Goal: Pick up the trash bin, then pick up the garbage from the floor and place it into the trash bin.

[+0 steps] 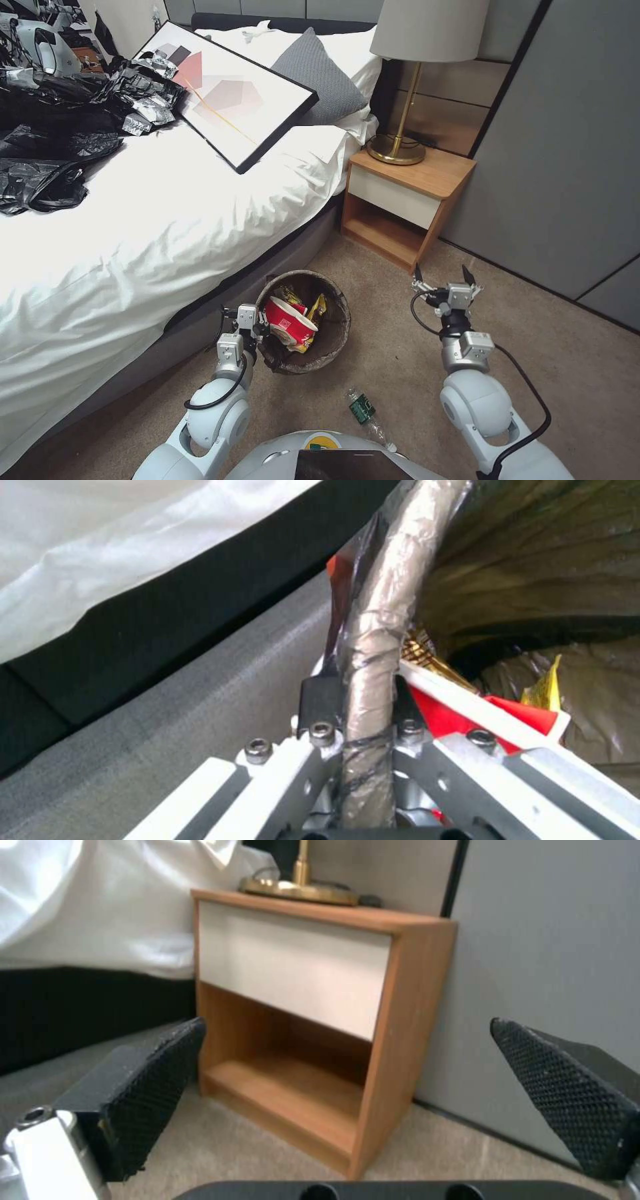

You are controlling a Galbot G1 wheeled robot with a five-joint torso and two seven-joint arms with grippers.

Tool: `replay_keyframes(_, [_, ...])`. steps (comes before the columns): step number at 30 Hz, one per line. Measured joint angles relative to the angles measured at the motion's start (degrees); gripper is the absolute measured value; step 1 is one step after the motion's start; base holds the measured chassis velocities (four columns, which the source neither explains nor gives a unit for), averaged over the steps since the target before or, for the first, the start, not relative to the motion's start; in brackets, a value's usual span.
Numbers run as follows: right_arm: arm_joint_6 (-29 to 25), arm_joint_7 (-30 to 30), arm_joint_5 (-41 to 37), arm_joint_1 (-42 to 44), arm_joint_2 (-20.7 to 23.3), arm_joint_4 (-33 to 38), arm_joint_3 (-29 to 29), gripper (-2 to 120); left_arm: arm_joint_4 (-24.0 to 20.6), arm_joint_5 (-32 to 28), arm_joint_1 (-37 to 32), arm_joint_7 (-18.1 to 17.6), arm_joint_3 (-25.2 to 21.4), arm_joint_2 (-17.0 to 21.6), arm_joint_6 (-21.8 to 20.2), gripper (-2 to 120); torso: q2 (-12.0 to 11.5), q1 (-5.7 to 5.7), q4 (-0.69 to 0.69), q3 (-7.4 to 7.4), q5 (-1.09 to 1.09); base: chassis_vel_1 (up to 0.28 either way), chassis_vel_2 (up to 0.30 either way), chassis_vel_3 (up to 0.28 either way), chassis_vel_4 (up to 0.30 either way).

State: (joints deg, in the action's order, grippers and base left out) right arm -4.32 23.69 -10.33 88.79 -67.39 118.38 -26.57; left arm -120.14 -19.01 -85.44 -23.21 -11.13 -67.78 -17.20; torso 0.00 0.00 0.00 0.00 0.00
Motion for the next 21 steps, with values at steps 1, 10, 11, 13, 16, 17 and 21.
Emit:
replay_keyframes(1, [-0.25, -0.09, 0.17, 0.37, -0.49, -0.15, -0.05, 100, -0.01, -0.02, -0.03, -0.02, 0.0, 0.04, 0.01, 0, 0.0, 0.0, 0.0, 0.0, 0.0, 0.0, 0.0, 0.0, 0.0])
replay_keyframes(10, [-0.97, -0.25, 0.56, 0.79, -2.76, -0.98, 0.05, 100, -0.01, -0.54, -0.17, -0.49, 0.1, 0.01, 0.06, 0, 0.0, 0.0, 0.0, 0.01, -0.01, 0.0, 0.0, 0.0, 0.0])
replay_keyframes(11, [-0.97, -0.23, 0.6, 0.68, -2.87, -1.03, 0.21, 100, -0.01, -0.63, -0.19, -0.58, 0.11, 0.0, 0.04, 0, 0.0, 0.0, 0.0, 0.01, -0.01, 0.0, 0.0, 0.0, 0.0])
replay_keyframes(13, [-0.96, -0.21, 0.68, 0.53, -3.01, -1.09, 0.4, 100, -0.05, -0.79, -0.21, -0.68, 0.11, -0.02, 0.0, 0, 0.0, 0.0, 0.0, 0.01, -0.01, 0.0, 0.0, 0.0, 0.0])
replay_keyframes(16, [-0.87, -0.16, 0.81, 0.2, -3.26, -1.18, 0.87, 100, -0.17, -0.9, -0.26, -0.73, 0.11, -0.05, -0.06, 0, 0.0, 0.0, 0.0, 0.0, -0.01, 0.0, 0.0, 0.0, 0.0])
replay_keyframes(17, [-0.81, -0.12, 0.83, 0.02, -3.36, -1.23, 1.06, 100, -0.18, -0.91, -0.29, -0.74, 0.1, -0.07, -0.07, 0, 0.0, 0.0, 0.0, 0.01, -0.01, 0.0, 0.0, 0.0, 0.0])
replay_keyframes(21, [-0.51, 0.01, 0.86, -0.64, -3.49, -1.51, 1.97, 100, -0.28, -0.93, -0.38, -0.76, -0.03, -0.19, -0.16, 0, 0.0, 0.0, 0.0, 0.01, -0.01, 0.0, 0.0, 0.0, 0.0])
